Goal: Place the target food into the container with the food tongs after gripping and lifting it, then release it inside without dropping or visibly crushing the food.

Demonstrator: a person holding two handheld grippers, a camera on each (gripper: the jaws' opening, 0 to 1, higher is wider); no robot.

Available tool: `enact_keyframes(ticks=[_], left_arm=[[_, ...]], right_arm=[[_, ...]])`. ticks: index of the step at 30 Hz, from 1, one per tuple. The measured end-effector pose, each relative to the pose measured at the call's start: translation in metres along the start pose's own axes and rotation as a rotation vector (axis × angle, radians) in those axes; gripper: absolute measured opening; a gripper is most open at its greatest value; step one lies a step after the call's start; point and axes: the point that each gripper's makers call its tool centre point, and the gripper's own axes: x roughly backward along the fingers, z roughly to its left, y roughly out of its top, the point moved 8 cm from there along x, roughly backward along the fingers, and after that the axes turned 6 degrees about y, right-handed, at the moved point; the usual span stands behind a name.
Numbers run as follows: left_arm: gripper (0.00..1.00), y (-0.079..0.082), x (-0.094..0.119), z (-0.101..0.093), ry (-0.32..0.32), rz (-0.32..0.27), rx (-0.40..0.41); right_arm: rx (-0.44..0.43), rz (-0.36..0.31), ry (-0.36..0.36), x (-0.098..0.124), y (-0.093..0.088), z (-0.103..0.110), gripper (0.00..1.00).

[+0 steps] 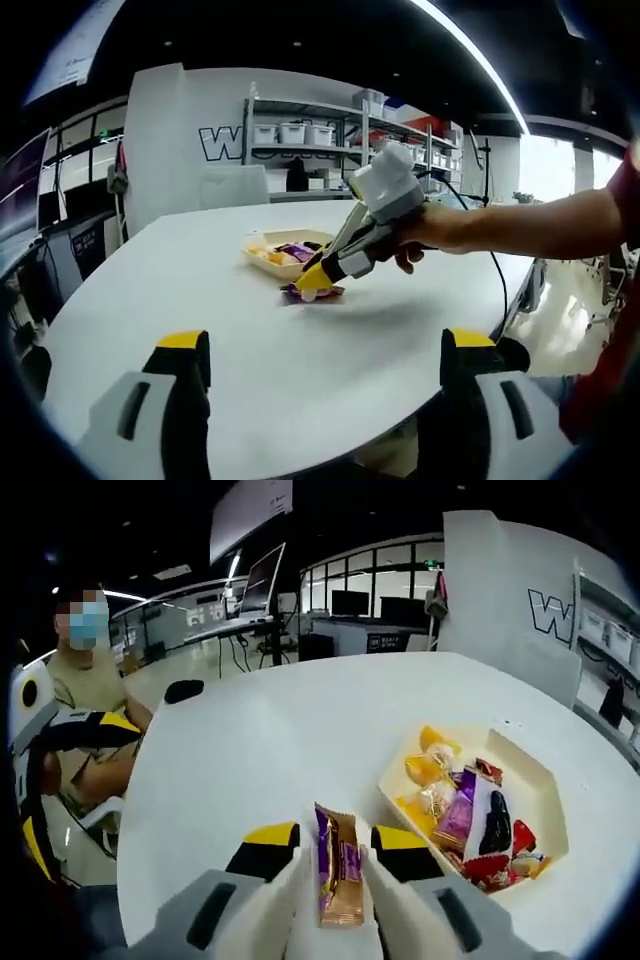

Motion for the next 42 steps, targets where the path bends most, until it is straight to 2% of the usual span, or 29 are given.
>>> enact_keyframes(ticks=[3,7,14,16,24,29,38,42], left_arm=[[0.93,0.001,-0.001,-0.002,-0.004,0.001,-0.004],[0.93,-0.001,-0.001,-0.003,-0.010,0.010,-0.007],[0.93,-0.001,0.000,-0.002,-0.003,0.004,-0.005],[0.93,-0.001,0.000,-0.001,-0.001,0.003,-0.009],[0.94,-0.003,-0.001,0.000,0.003,0.012,-0.010],[0.99,-0.003,-0.004,-0.001,0.013,0.010,-0.001],[0.99,-0.003,-0.011,-0.010,-0.025,0.016,-0.002],[0.99,-0.002,-0.013,-0.011,-0.035,0.015,0.002]], right_arm=[[0.019,-0.027,-0.012,0.000,-0.003,0.000,0.18],[-0.050,-0.044,-0.012,0.003,-0.003,-0.004,0.17],[-0.095,-0.096,-0.003,0.011,0.002,-0.005,0.17],[-0.144,-0.110,0.005,0.014,0.004,-0.006,0.17],[-0.121,-0.146,-0.014,0.031,0.013,-0.011,0.18],[-0.104,-0.178,-0.028,0.049,0.028,-0.016,0.18],[-0.080,-0.214,-0.062,0.071,0.047,-0.026,0.18],[-0.078,-0.223,-0.070,0.074,0.051,-0.028,0.18]])
